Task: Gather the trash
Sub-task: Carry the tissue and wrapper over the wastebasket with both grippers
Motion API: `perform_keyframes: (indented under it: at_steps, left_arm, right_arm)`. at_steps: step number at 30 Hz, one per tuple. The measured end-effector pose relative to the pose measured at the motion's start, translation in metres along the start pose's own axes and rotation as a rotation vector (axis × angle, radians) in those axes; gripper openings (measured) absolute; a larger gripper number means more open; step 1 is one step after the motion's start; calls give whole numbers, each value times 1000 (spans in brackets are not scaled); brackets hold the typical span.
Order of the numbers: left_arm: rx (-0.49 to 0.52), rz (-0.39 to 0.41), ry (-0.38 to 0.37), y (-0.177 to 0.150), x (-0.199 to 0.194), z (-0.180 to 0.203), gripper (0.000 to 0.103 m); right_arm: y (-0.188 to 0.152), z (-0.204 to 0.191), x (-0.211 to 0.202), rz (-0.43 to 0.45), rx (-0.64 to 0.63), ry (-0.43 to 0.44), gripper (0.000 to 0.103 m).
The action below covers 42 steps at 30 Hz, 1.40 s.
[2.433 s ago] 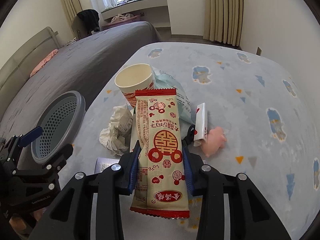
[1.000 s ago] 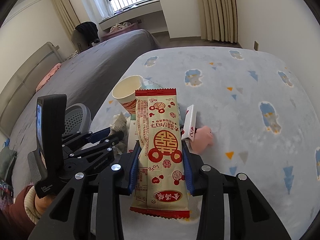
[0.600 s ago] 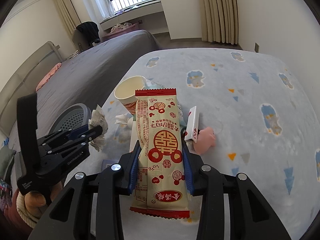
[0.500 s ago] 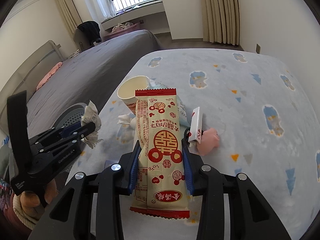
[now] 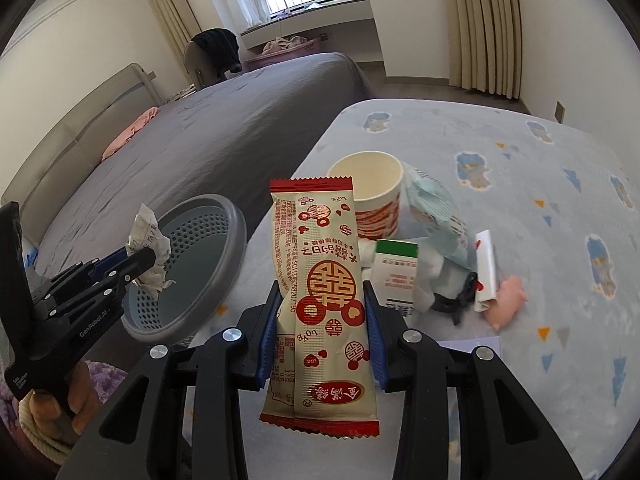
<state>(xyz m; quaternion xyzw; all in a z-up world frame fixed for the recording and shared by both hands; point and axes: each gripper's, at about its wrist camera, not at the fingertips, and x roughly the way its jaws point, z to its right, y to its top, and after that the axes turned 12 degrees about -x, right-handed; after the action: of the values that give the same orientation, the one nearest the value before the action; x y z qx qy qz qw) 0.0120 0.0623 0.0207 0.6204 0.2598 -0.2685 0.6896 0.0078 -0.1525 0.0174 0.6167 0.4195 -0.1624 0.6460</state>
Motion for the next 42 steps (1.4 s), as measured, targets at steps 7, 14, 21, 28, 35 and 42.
perform_keyframes:
  at_steps: [7,14,21,28,35,42]
  left_arm:
    - [-43,20,57,9,-7,-48,25]
    - [-73,30,103,19,-5,-82,25]
    - [-108,2,132,23,10,-106,25]
    - [-119,-16,145,24,20,-117,25]
    - [-132,-48,154,23,33,-122,25]
    - [-133,-65,157,22,39,-123,25]
  right_arm:
    - [20,-41,20,-20,-63,45,37]
    - [46,-78,42,-20,-109,111,37]
    - [66,-104,69,-29,-147,158,37]
    - [76,-119,89,-51,-176,186,37]
    - [80,-132,106,-68,-198,211,37]
    - [77,-132,121,-95,-203,222,37]
